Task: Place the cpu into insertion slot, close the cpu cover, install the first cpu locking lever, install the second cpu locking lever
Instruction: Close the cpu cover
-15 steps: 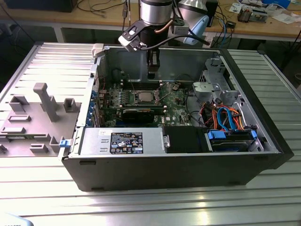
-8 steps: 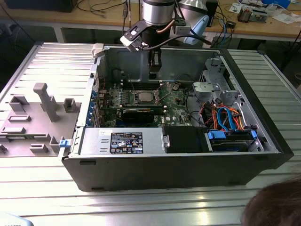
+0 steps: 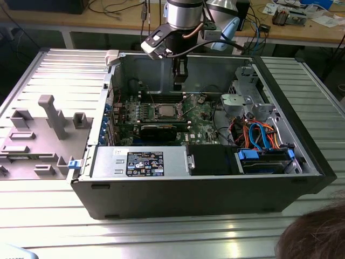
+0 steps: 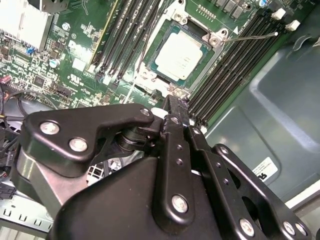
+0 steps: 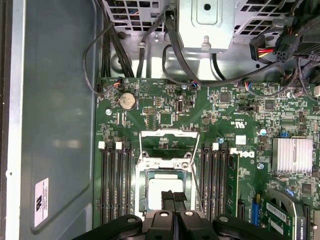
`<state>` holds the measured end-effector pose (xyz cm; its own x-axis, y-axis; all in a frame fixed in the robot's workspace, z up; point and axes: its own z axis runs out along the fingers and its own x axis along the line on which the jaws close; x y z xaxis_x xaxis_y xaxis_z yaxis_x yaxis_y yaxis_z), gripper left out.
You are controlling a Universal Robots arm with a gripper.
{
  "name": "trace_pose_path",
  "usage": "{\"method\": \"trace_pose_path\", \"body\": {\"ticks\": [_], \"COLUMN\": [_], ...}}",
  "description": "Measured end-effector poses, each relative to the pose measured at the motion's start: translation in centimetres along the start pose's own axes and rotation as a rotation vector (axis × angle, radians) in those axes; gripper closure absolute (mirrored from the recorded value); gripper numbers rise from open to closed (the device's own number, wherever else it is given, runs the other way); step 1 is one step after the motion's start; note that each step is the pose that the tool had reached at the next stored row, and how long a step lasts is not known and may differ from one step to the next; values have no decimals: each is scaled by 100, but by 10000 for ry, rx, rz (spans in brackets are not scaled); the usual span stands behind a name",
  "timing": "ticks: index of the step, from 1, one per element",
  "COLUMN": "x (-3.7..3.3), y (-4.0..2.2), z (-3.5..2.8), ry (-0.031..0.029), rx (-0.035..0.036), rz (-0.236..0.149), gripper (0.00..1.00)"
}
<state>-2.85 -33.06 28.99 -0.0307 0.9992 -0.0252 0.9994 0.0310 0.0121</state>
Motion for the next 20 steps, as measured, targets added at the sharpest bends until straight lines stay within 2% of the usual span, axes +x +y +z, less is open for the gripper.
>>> {"method": "trace_pose_path", "body": {"ticks": [20], "x": [-4], "y": [133], "z": [14], "ry": [0], "rx": [5], "rz": [0], "gripper": [89]}}
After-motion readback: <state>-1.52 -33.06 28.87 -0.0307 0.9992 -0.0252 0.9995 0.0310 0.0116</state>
